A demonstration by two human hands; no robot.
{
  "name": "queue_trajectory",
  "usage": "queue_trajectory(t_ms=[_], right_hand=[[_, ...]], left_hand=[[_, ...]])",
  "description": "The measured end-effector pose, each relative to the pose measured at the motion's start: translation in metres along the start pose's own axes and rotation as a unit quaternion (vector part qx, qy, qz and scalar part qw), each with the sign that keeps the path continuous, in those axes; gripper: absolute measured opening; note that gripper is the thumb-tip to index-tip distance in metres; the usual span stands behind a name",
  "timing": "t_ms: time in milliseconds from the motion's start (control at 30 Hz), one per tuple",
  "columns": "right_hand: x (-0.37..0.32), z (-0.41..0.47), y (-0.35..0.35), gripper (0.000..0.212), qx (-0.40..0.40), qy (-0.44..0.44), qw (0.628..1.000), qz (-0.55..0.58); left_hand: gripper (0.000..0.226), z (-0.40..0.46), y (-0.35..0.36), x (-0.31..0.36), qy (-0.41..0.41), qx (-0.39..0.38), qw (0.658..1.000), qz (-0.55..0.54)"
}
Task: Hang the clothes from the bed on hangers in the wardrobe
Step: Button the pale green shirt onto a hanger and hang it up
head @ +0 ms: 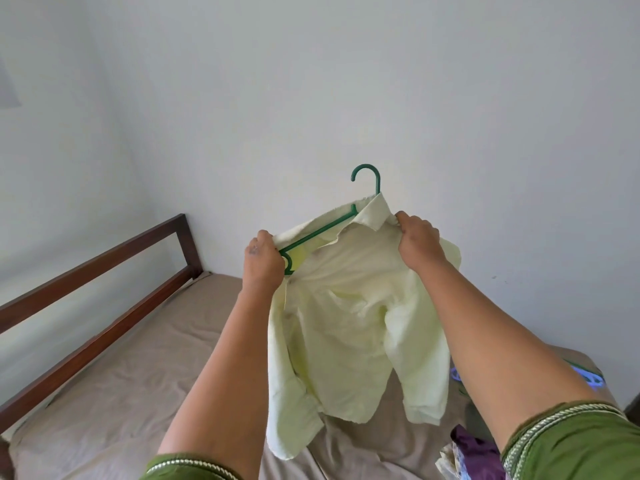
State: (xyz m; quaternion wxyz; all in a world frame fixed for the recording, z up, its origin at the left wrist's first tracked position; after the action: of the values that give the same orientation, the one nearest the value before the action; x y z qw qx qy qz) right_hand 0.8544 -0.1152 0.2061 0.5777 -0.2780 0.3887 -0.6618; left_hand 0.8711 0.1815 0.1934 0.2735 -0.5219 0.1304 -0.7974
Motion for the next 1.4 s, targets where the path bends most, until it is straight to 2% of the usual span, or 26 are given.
queue_trajectory(t_ms=[100, 200, 300, 400, 500, 567, 733, 867, 1033, 1133, 1200, 1267, 1333, 1367, 1400], right_hand=[[0.008, -0.002, 0.002, 0.036, -0.017, 0.015, 0.999, -0.023], [0.011, -0.006, 0.005, 0.034, -0.033, 0.024, 0.999, -0.029], [0.01, -0.008, 0.006, 0.034, -0.042, 0.023, 0.998, -0.033], [0.007, -0.009, 0.009, 0.035, -0.051, 0.028, 0.998, -0.021], [0.0, -0.01, 0.01, 0.032, -0.044, 0.04, 0.998, -0.016], [-0.003, -0.013, 0.01, 0.03, -0.035, 0.046, 0.998, -0.018], [0.004, -0.017, 0.015, 0.031, -0.033, 0.071, 0.996, -0.04], [0.007, -0.02, 0.016, 0.032, -0.04, 0.089, 0.994, -0.057], [-0.005, -0.023, 0.015, 0.03, -0.02, 0.095, 0.992, -0.082], [-0.01, -0.027, 0.017, 0.029, -0.006, 0.108, 0.991, -0.078], [-0.005, -0.027, 0.018, 0.029, 0.003, 0.113, 0.991, -0.069], [0.0, -0.026, 0.018, 0.027, 0.02, 0.105, 0.993, -0.056], [-0.001, -0.023, 0.015, 0.025, 0.046, 0.076, 0.995, -0.034], [-0.003, -0.021, 0.014, 0.025, 0.058, 0.052, 0.997, -0.024], [-0.006, -0.019, 0.015, 0.026, 0.064, 0.028, 0.997, -0.019]], left_hand=[[0.011, 0.002, 0.003, -0.004, 0.038, -0.072, 0.996, -0.024], [0.021, -0.002, 0.004, -0.006, -0.017, -0.15, 0.987, -0.052], [0.025, -0.003, 0.004, -0.011, -0.004, -0.179, 0.984, -0.01], [0.022, -0.005, 0.006, -0.009, 0.008, -0.116, 0.993, 0.032], [0.033, -0.013, 0.005, 0.005, -0.008, 0.007, 0.997, 0.076], [0.039, -0.016, 0.002, 0.013, -0.01, 0.052, 0.994, 0.096], [0.037, -0.014, 0.009, 0.025, -0.018, 0.055, 0.995, 0.078], [0.032, -0.015, 0.016, 0.025, -0.044, 0.057, 0.997, 0.011], [0.032, -0.009, 0.014, 0.009, -0.159, 0.09, 0.978, -0.101], [0.032, -0.009, 0.016, 0.019, -0.127, 0.089, 0.987, -0.051], [0.029, -0.012, 0.021, 0.025, -0.111, 0.07, 0.991, -0.017], [0.027, -0.012, 0.025, 0.027, -0.115, 0.009, 0.993, 0.006], [0.041, -0.007, 0.03, 0.027, -0.113, -0.121, 0.984, 0.064], [0.049, -0.004, 0.029, 0.024, -0.125, -0.187, 0.972, 0.066], [0.052, -0.003, 0.027, 0.021, -0.161, -0.243, 0.956, 0.021]])
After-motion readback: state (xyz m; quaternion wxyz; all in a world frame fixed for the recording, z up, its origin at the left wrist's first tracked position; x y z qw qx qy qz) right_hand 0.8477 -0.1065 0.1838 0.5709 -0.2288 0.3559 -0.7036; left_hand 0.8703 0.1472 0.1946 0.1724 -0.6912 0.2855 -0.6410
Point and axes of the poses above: each hand's wrist, its own z-axis towards the middle knuckle, its own y-axis out of the palm, x = y × z, the point moved 4 cm from there along z, towards the middle knuckle, and after that the axes turned 14 degrees about -z, right-handed, at the moved point
